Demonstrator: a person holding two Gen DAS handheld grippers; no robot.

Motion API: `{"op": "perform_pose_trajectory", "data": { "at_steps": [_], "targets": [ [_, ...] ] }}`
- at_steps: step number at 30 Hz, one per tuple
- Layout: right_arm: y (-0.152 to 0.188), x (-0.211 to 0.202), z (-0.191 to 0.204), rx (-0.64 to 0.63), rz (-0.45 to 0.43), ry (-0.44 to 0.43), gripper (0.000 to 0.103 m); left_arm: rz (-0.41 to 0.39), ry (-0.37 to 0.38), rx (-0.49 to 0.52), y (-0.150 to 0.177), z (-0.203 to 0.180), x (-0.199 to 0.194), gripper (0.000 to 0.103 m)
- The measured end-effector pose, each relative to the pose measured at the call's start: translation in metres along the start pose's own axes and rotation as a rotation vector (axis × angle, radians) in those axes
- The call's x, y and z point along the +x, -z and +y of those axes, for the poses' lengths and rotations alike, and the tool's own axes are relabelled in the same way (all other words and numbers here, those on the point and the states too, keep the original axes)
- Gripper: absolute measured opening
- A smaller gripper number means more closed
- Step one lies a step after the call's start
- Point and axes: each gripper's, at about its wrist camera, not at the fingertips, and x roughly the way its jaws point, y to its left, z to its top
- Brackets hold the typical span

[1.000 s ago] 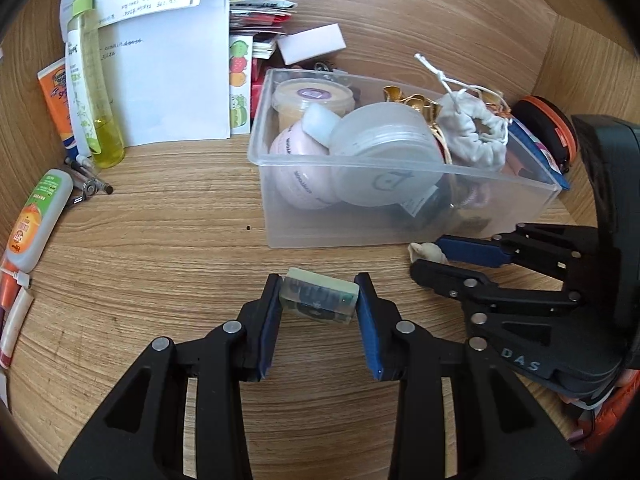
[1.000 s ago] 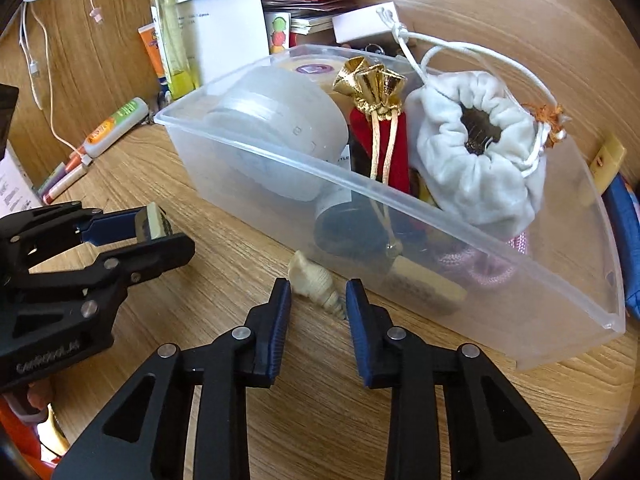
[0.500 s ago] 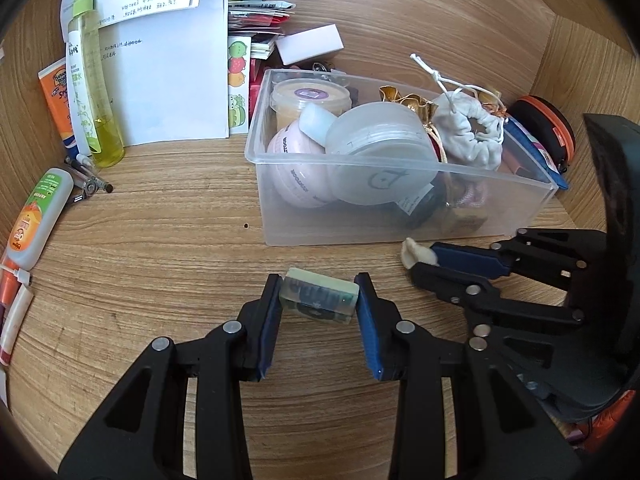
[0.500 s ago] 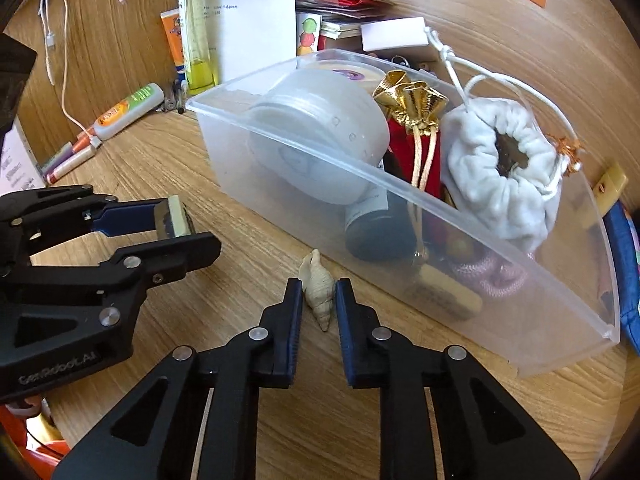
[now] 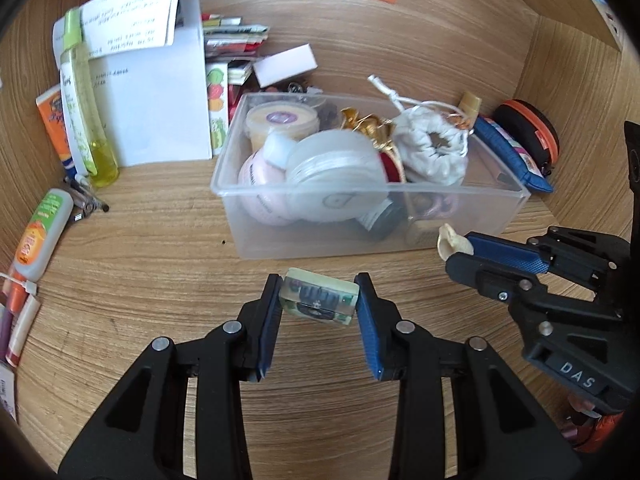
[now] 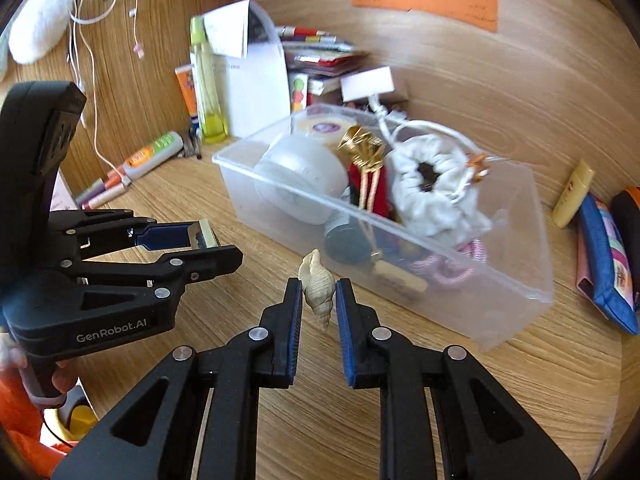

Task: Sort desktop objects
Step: 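Carry the square piece and seashell into the clear box and open both tools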

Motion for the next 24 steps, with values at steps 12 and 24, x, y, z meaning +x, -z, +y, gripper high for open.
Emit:
{"op": "perform_pose_trajectory", "data": {
  "at_steps": [12,24],
  "targets": [
    [-0.001,-0.034,-0.029,0.037,-0.072,0.034,0.015,-0.043,0.055,0.034,-0.027,-0.023,-0.012,0.036],
    [-0.013,-0.050,-0.067,0.082,-0.119,0.081,0.015,-0.079,0.100,0.096,-0.061,-0.050,-0.007,0.036]
  ]
}}
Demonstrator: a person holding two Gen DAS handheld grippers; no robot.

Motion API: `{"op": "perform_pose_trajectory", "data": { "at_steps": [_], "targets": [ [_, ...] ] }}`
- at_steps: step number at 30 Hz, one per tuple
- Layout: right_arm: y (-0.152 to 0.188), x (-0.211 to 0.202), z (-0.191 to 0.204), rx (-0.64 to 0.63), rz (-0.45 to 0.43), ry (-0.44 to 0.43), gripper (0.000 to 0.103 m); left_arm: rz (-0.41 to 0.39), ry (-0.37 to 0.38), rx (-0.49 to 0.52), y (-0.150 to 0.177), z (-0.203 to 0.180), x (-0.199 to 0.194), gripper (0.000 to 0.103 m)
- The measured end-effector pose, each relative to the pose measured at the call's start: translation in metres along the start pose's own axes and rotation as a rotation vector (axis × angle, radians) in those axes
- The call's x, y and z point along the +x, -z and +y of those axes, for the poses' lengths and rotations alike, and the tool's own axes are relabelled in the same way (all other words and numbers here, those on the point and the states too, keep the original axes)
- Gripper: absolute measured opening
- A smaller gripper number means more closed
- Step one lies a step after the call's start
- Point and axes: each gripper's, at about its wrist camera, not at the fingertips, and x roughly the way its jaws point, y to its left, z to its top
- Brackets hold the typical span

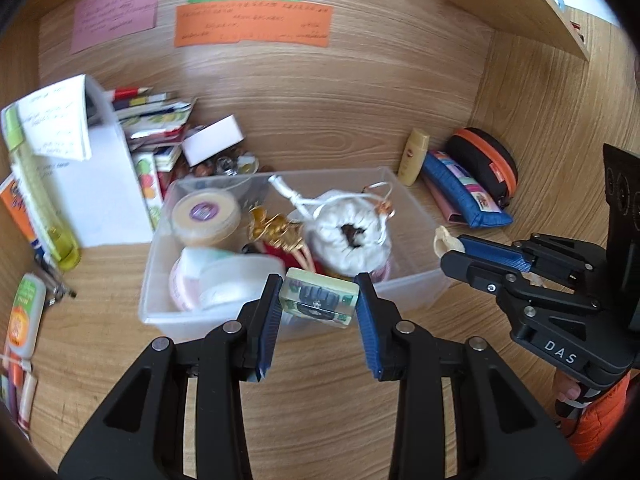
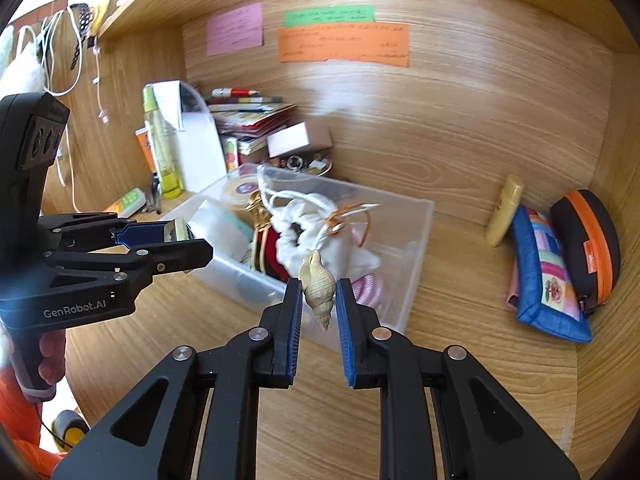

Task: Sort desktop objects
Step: 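Carry the square piece and seashell into the clear box and open both tools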

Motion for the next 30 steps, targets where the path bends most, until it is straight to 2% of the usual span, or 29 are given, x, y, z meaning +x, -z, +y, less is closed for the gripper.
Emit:
{"op": "perform_pose_trajectory", "data": {
  "at_steps": [3,17,30],
  "targets": [
    [-0.003,0.002,-0.010,0.026,-0.004,-0.019,0.015,0.007,0.012,0.019,-0.006,-0.006,0.008,0.036],
    [-0.011,0.036,-0.026,0.014,0.052,-0.005,0.015,0.074,0.000,0.030,-0.018,-0.004,0.052,0.036],
    [-0.015,0.057,-0.030,0.010,0.085,0.000,0.016,0.077,-0.017,0.063,-0.020,-0.006,0.060,0.036]
  ]
}}
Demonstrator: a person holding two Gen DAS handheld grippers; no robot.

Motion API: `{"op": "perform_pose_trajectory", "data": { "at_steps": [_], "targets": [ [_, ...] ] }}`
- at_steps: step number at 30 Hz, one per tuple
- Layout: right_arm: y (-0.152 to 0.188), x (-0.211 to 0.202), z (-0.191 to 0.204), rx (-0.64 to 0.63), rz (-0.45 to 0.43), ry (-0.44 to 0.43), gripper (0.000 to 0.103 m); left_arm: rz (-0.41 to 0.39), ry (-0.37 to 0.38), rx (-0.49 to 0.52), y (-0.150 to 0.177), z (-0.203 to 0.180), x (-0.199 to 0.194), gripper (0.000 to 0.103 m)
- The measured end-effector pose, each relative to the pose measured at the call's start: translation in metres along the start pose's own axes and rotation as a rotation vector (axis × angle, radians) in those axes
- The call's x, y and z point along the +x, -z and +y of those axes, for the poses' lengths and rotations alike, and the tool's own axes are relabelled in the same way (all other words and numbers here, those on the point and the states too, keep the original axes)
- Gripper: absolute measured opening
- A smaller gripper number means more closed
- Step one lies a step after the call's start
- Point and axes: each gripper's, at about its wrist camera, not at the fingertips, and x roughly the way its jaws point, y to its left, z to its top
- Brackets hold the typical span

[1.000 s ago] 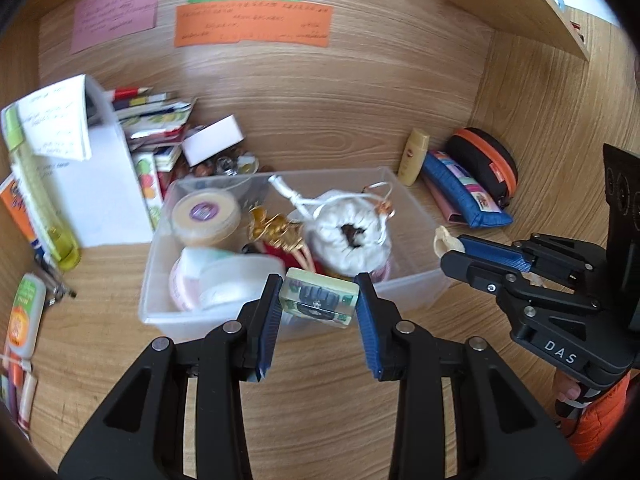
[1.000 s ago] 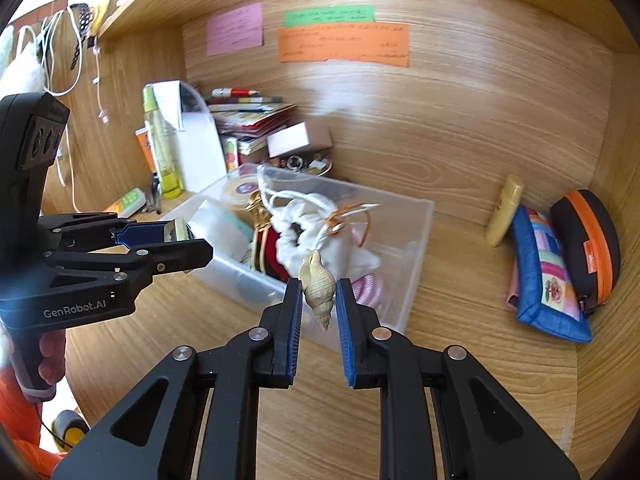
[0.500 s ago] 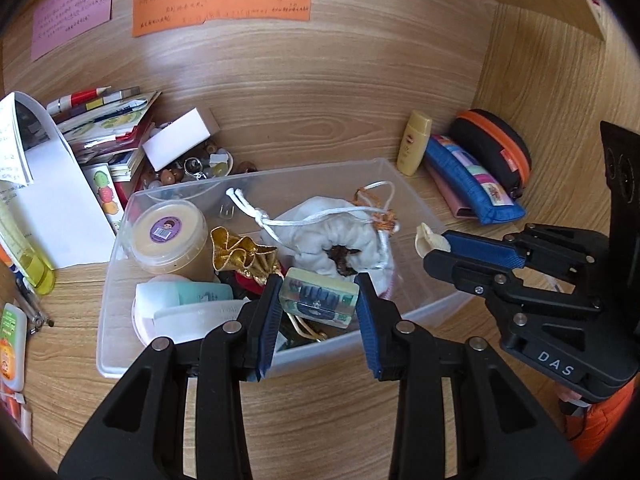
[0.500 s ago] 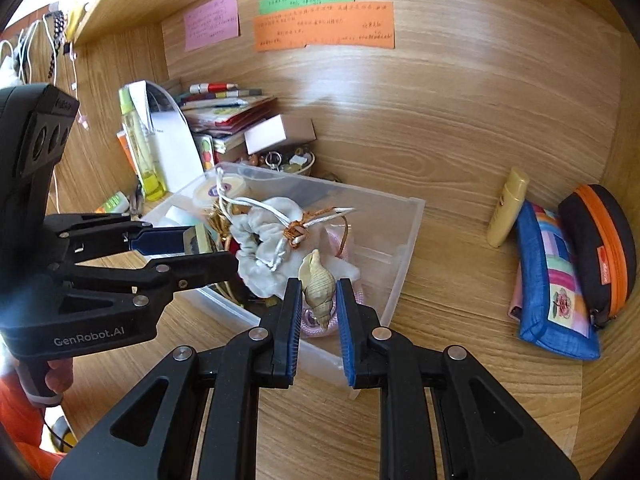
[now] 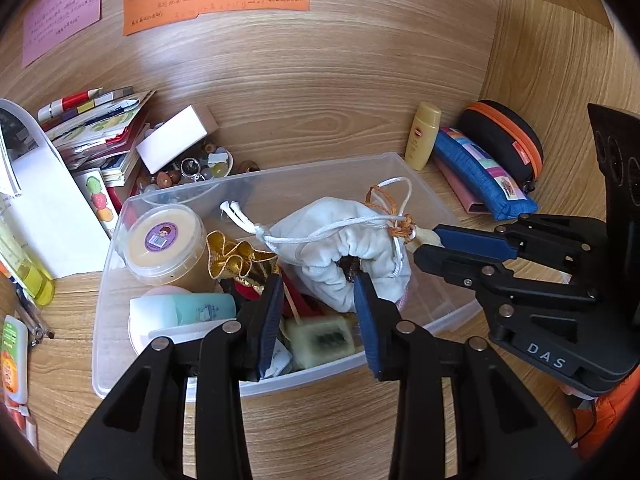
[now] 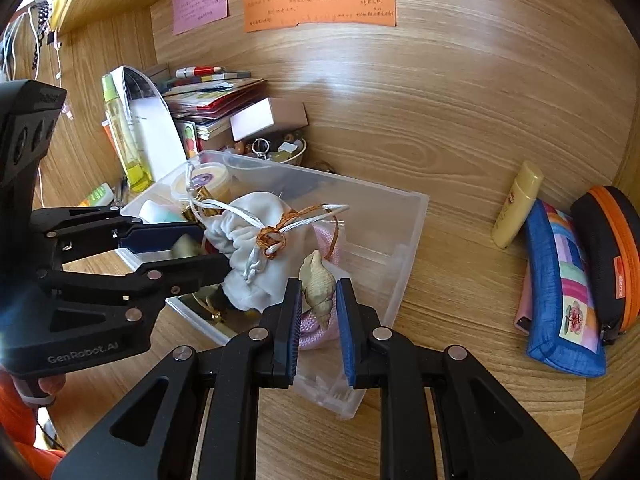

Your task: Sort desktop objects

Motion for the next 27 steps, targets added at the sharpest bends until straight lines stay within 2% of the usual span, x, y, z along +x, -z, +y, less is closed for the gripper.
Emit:
{"op": "perform_pose_trajectory", "data": {
  "at_steps": [7,11,16,18,20,22,27],
  "targets": [
    [-0.002,-0.005,0.005,-0.011,-0.013,0.019,0.016,0.001,-0.001,0.001,0.000,-0.002,-0.002,0.042],
    [-0.003,-0.010,0.006,-0.013,-0.025,0.025,0.017,-0.014,0.004,-0.008,0.001,-0.003,-0.011,0.056],
    [-0.002,-0.019,0.008,-0.008,-0.044,0.040,0.028,-0.036,-0.003,-0.006,0.004,-0.004,-0.024,0.057],
    [-0.002,-0.024,0.009,-0.007,-0.053,0.045,0.030,-0.045,-0.007,-0.009,0.005,-0.004,-0.030,0.061],
    [-0.002,-0.030,0.010,-0.004,-0.065,0.050,0.035,-0.059,-0.019,-0.011,0.007,-0.003,-0.037,0.065],
    [-0.001,-0.035,0.011,-0.001,-0.077,0.057,0.046,-0.064,-0.027,-0.021,0.008,-0.001,-0.042,0.070],
    [0.000,-0.052,0.018,-0.001,-0.123,0.079,0.065,-0.087,-0.058,-0.052,0.013,0.004,-0.060,0.081]
  ]
}}
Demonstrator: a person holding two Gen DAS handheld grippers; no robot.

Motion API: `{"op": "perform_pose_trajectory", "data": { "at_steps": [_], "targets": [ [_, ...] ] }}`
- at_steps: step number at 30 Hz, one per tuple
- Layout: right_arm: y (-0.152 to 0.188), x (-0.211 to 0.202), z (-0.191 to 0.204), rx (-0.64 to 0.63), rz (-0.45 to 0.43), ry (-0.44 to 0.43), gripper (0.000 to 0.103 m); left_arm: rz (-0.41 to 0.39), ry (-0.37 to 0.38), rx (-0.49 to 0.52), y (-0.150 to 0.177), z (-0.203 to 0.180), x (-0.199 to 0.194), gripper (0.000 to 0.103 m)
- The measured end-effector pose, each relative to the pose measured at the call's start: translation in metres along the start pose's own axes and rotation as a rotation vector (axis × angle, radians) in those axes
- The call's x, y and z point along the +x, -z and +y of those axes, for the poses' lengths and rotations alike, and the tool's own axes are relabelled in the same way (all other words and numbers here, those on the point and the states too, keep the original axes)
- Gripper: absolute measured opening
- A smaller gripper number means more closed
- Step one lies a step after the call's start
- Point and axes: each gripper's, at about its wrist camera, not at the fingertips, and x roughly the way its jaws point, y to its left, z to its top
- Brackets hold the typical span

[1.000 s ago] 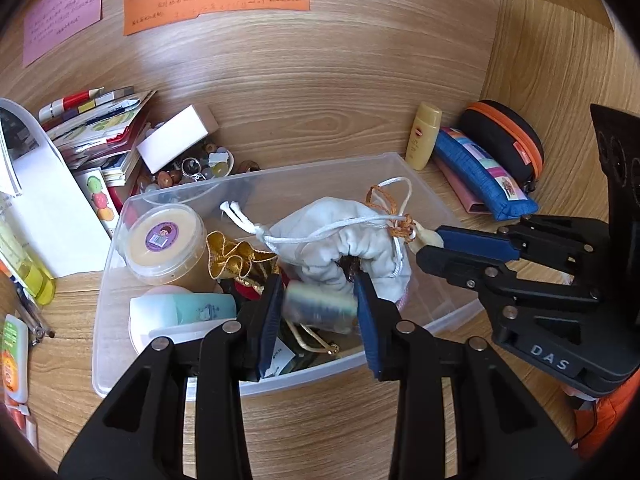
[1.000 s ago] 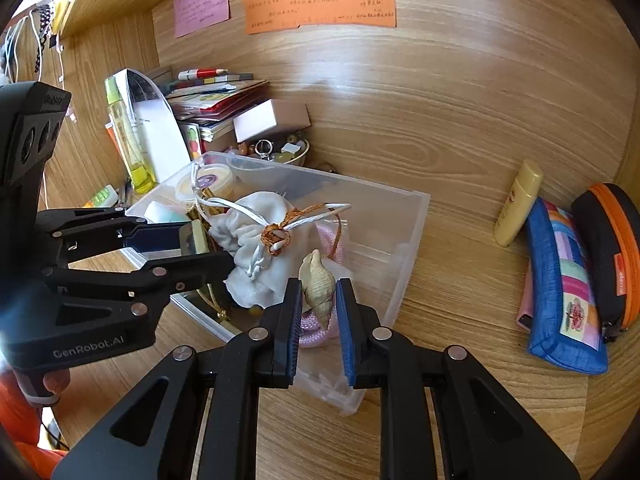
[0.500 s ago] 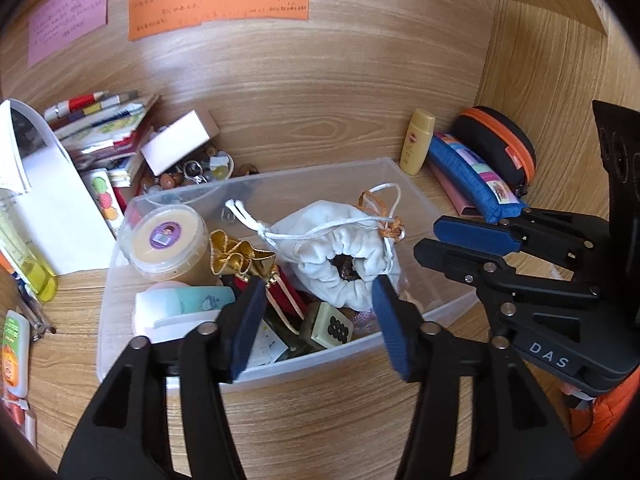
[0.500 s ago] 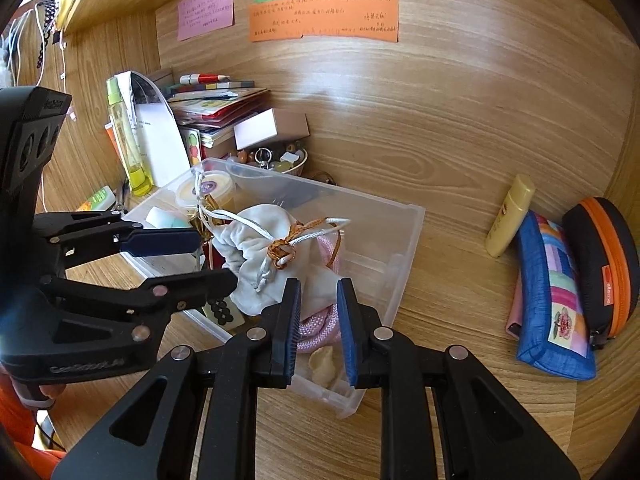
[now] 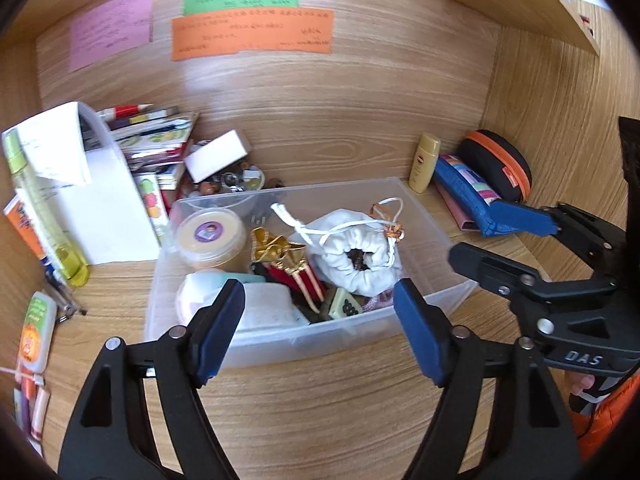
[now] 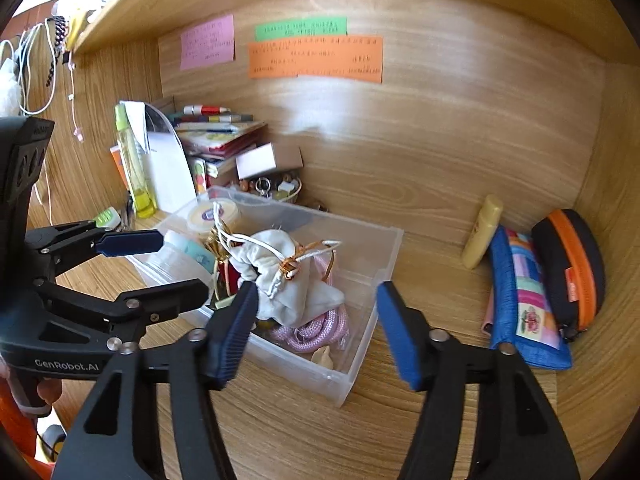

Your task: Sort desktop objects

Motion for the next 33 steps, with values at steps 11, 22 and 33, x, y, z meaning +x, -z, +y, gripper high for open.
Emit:
{"op": "perform_pose_trajectory", "data": {
  "at_steps": [11,22,33],
  "targets": [
    [0.009,-0.043,0.023,0.024,-0.071,0.039,0.087,-0.113,-0.131,-0.062,0.019,0.016,-0.061,0.099],
    [0.028,-0.086,0.051,0.047,-0.127,0.111,0.102,-0.186,-0.176,-0.034,0.046,0.003,-0.102,0.101],
    [0.034,-0.107,0.058,0.043,-0.143,0.154,0.103,-0.211,-0.143,-0.028,0.052,-0.005,-0.113,0.101]
  ]
}}
